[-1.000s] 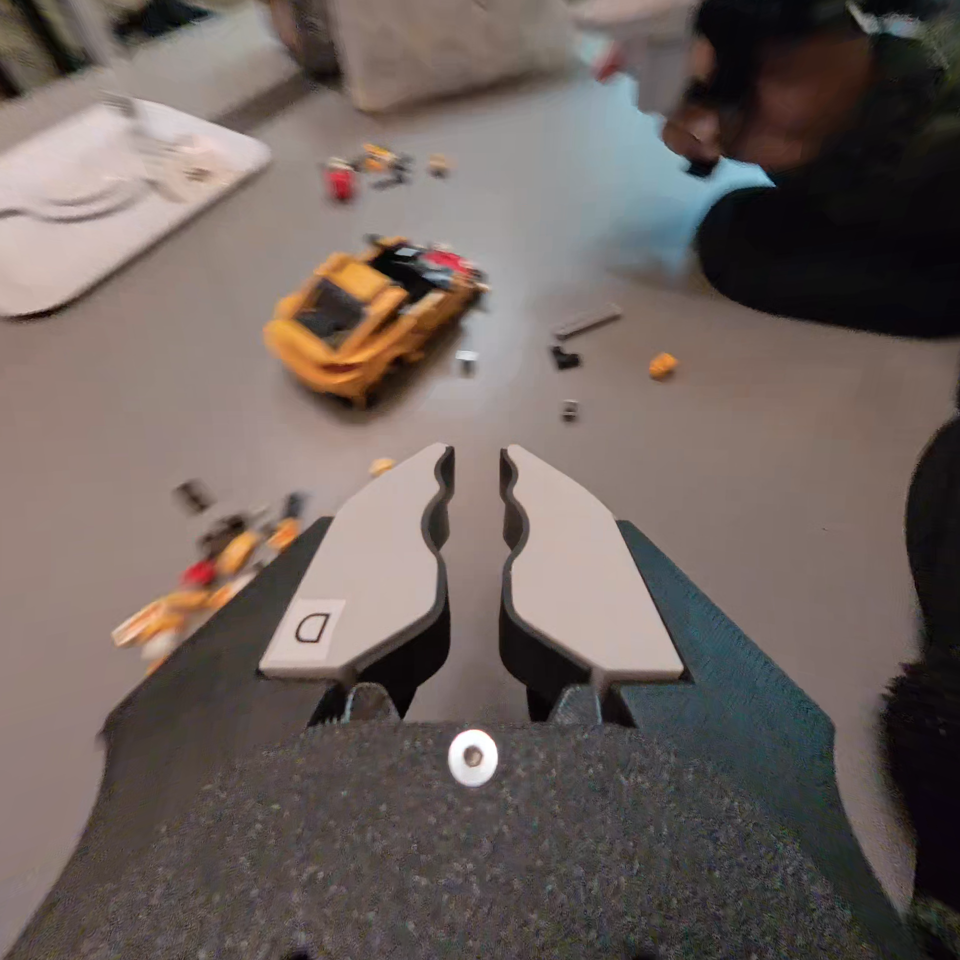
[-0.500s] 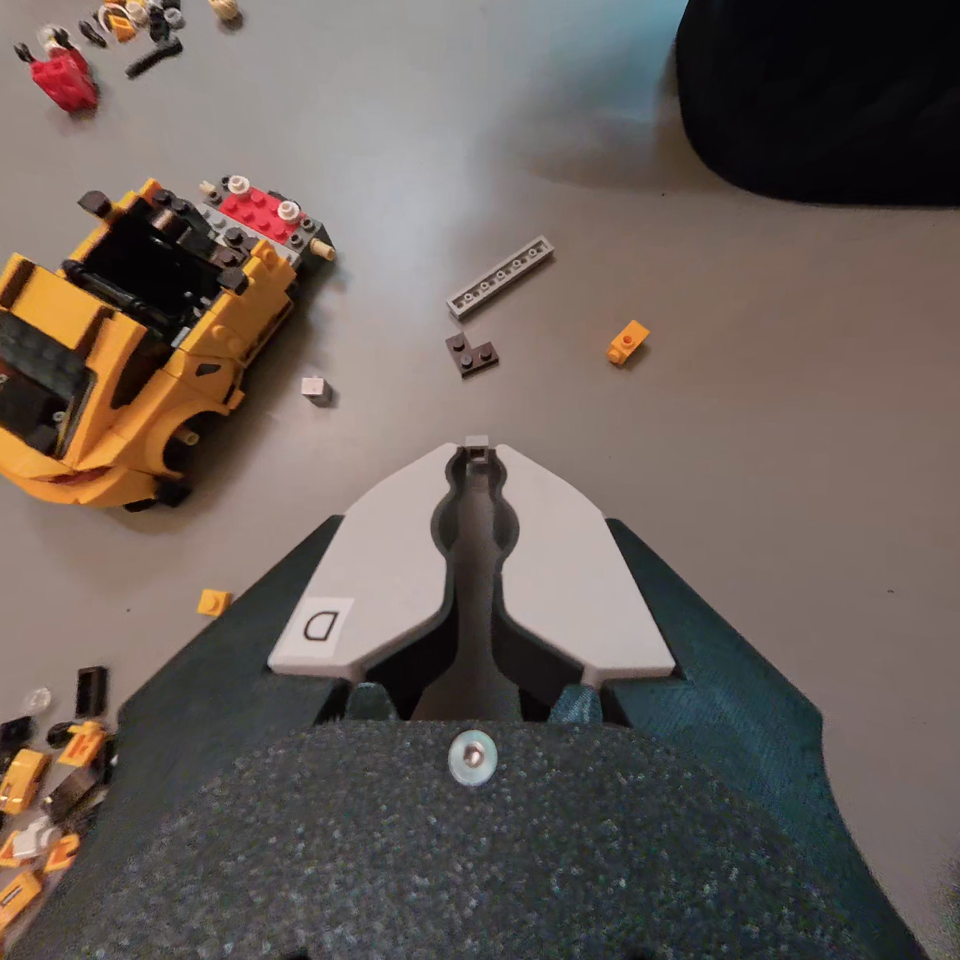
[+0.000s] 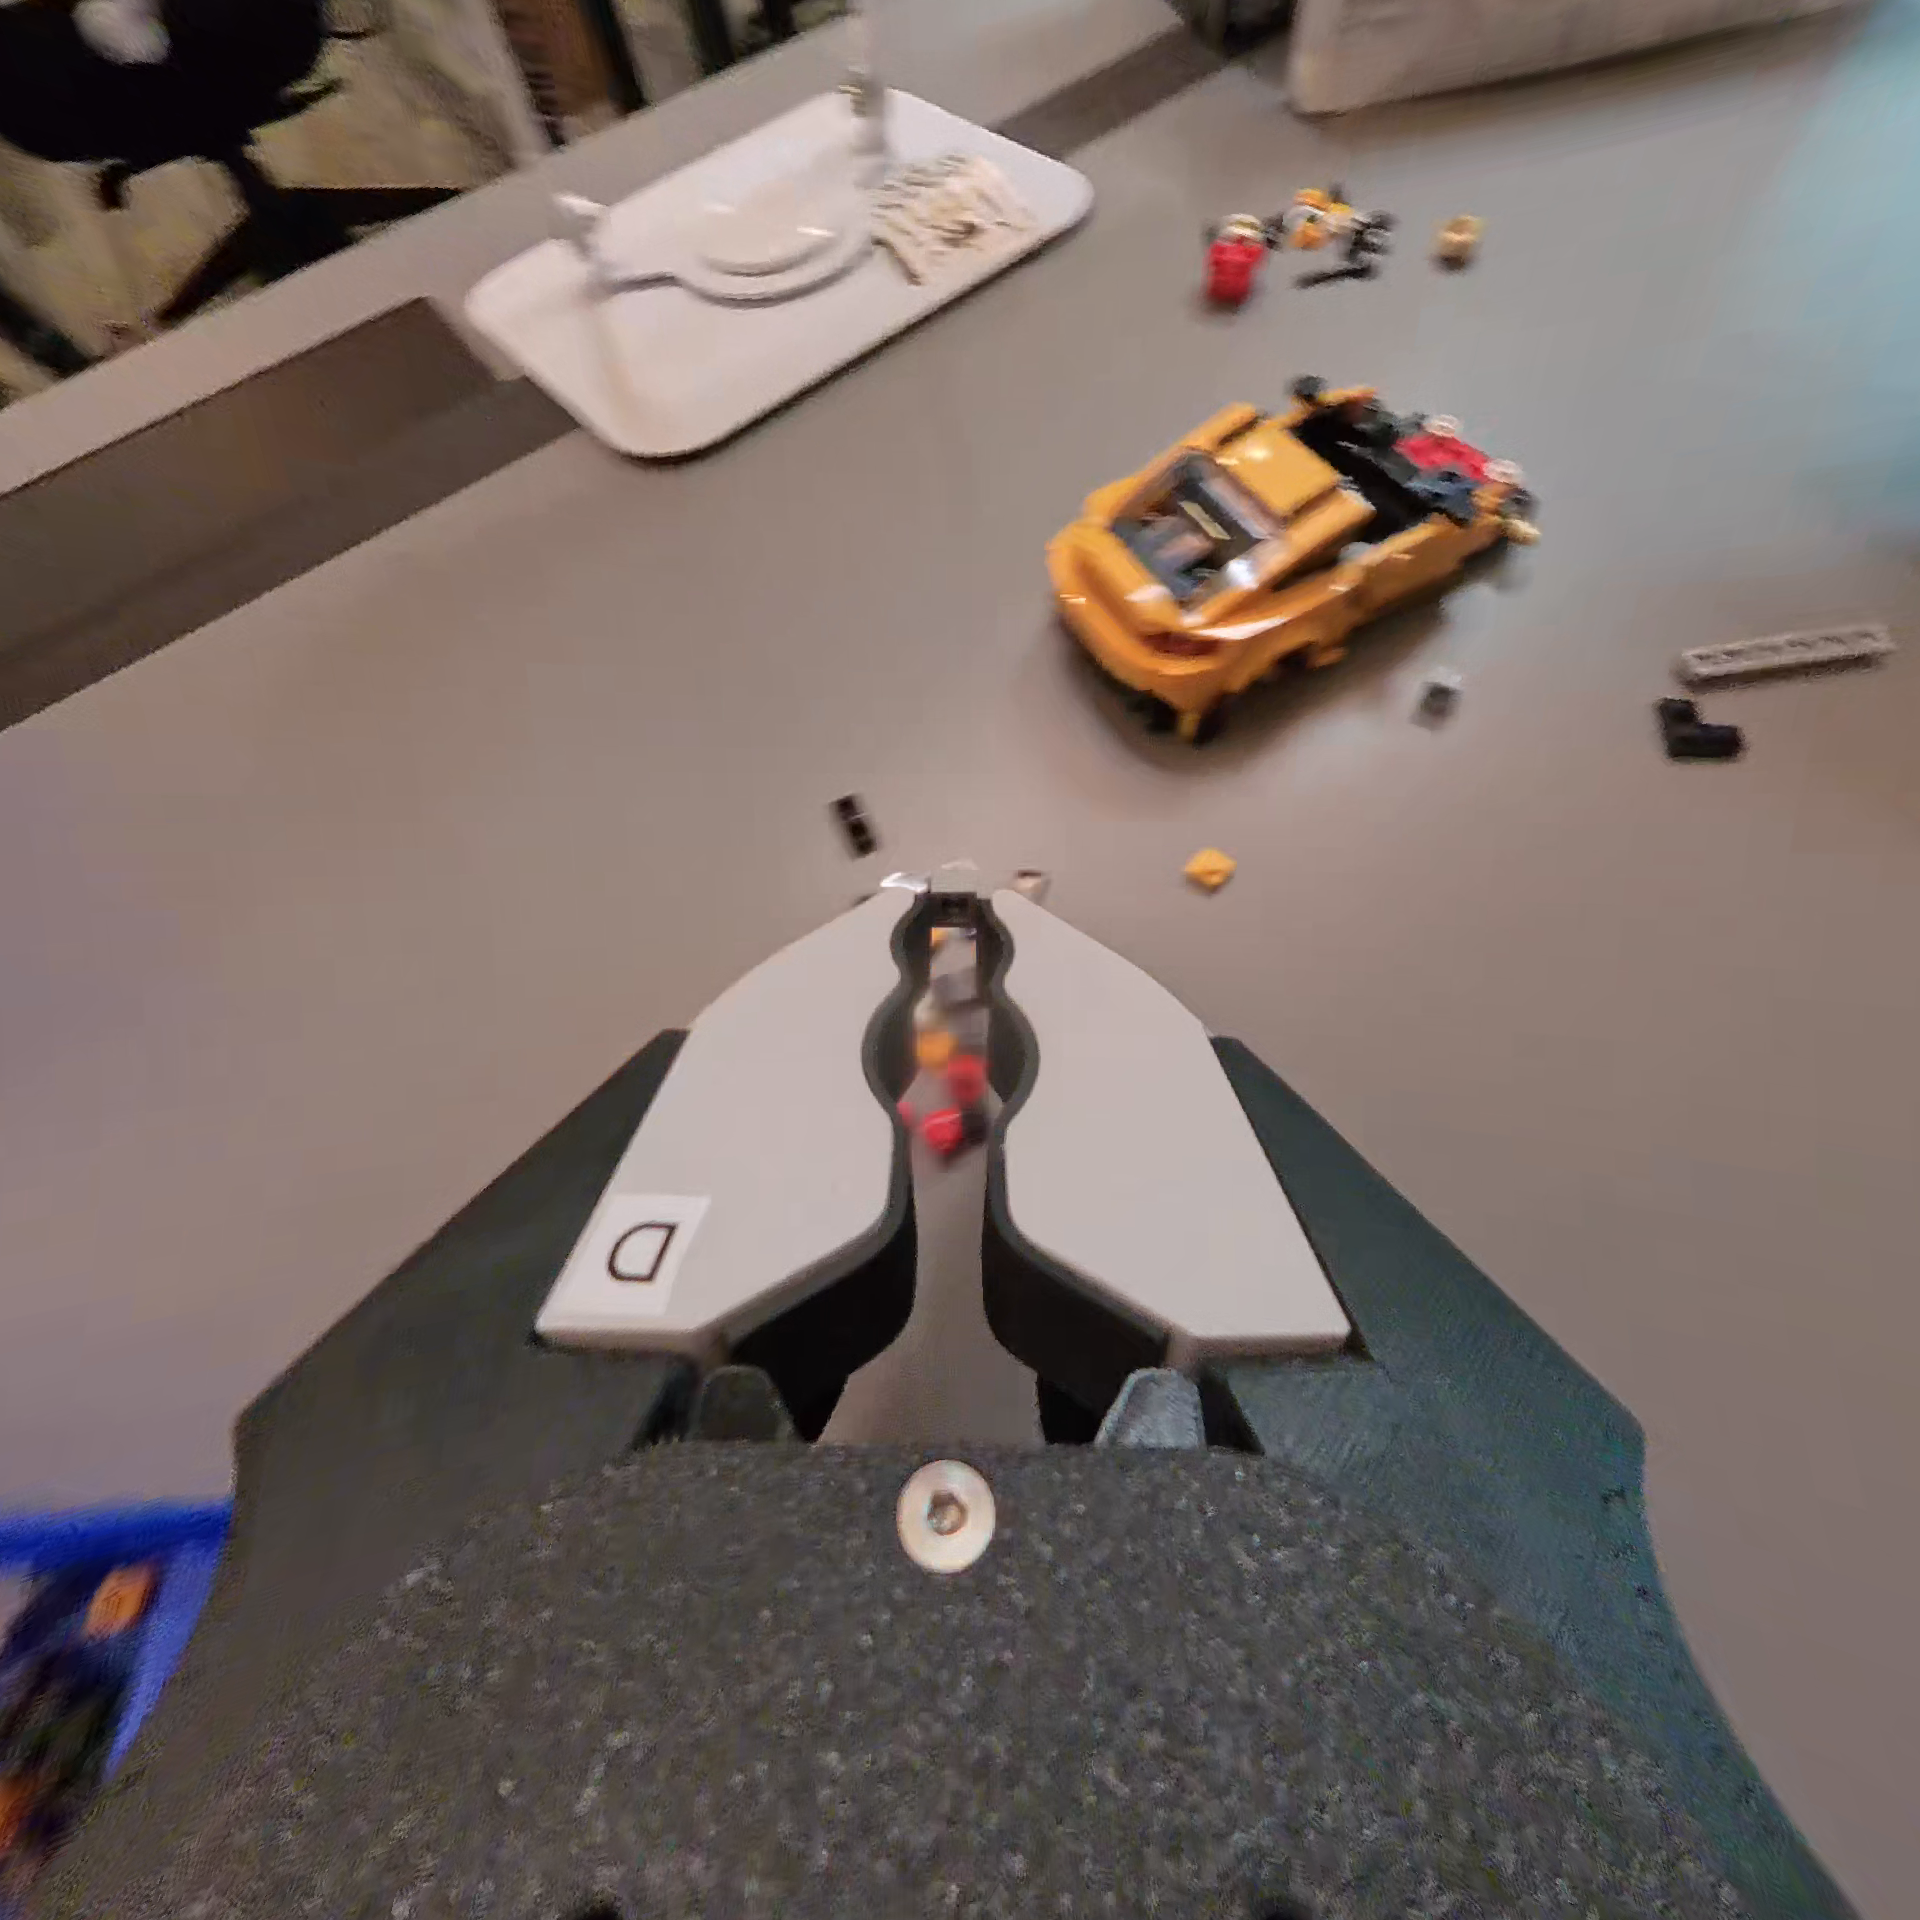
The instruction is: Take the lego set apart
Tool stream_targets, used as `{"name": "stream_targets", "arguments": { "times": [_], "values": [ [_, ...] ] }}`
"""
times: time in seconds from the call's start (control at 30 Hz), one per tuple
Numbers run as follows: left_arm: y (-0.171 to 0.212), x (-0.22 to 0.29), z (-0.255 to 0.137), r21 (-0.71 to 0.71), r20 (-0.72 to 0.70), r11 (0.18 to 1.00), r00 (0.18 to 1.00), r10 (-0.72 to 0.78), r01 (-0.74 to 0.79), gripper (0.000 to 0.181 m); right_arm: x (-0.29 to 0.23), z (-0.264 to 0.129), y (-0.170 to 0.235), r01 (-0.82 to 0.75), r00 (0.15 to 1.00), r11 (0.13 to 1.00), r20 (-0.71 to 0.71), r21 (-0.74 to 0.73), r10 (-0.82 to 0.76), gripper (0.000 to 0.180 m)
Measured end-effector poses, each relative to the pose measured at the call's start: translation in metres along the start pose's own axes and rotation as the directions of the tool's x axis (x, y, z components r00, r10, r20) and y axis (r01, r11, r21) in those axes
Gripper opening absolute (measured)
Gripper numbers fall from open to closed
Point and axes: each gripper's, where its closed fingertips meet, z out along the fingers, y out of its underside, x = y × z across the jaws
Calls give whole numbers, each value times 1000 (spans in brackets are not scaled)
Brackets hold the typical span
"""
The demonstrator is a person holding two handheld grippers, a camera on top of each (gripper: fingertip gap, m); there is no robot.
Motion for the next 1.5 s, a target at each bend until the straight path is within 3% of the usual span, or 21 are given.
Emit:
{"name": "stream_targets", "arguments": {
  "times": [0.13, 0.23, 0.33, 0.4, 0.5, 0.8, 0.9, 1.03, 1.17, 1.4, 1.5],
  "values": [
    [-5, -57, -47, 114, 218, 990, 970, -107, 84, 8, 1, 1, 1, -7, 1000, 1000, 1, -2, 7, 23],
    [-2, -102, -90, 182, 440, 976, 879, -186, 116, 8, 0, 2, 3, -10, 1000, 1000, 4, -9, 10, 23],
    [27, -134, -111, 107, 578, 973, 783, -230, 207, 7, 1, 2, 4, -17, 1000, 1000, 6, -13, 17, 23],
    [46, -140, -110, 53, 598, 959, 760, -253, 277, 7, 1, 2, 4, -20, 1000, 1000, 5, -13, 20, 23],
    [54, -141, -106, 45, 598, 948, 752, -279, 316, 22, 1, 3, 5, -19, 1000, 1000, 3, -15, 19, 23],
    [42, -139, -106, 25, 638, 969, 742, -204, 245, 39, 1, 2, 3, -19, 1000, 1000, 6, -11, 19, 23],
    [14, -110, -91, 81, 525, 987, 835, -162, 140, 29, 1, 2, 3, -16, 1000, 1000, 5, -12, 16, 23],
    [-26, -14, -32, 92, 126, 995, 992, 16, -28, 23, 0, 3, 5, -20, 1000, 1000, 10, -18, 20, 23],
    [-27, 80, 24, 16, -228, 995, 969, 95, -94, 24, 0, 2, 3, -14, 1000, 1000, 7, -11, 14, 23],
    [-10, 131, 85, -123, -342, 966, 923, 174, -228, 29, 7, -1, -2, -27, 999, 1000, -30, 16, 28, 24],
    [-11, 136, 92, -129, -360, 959, 913, 192, -253, 19, 9, -2, -3, -34, 999, 999, -34, 19, 35, 24]
  ]
}}
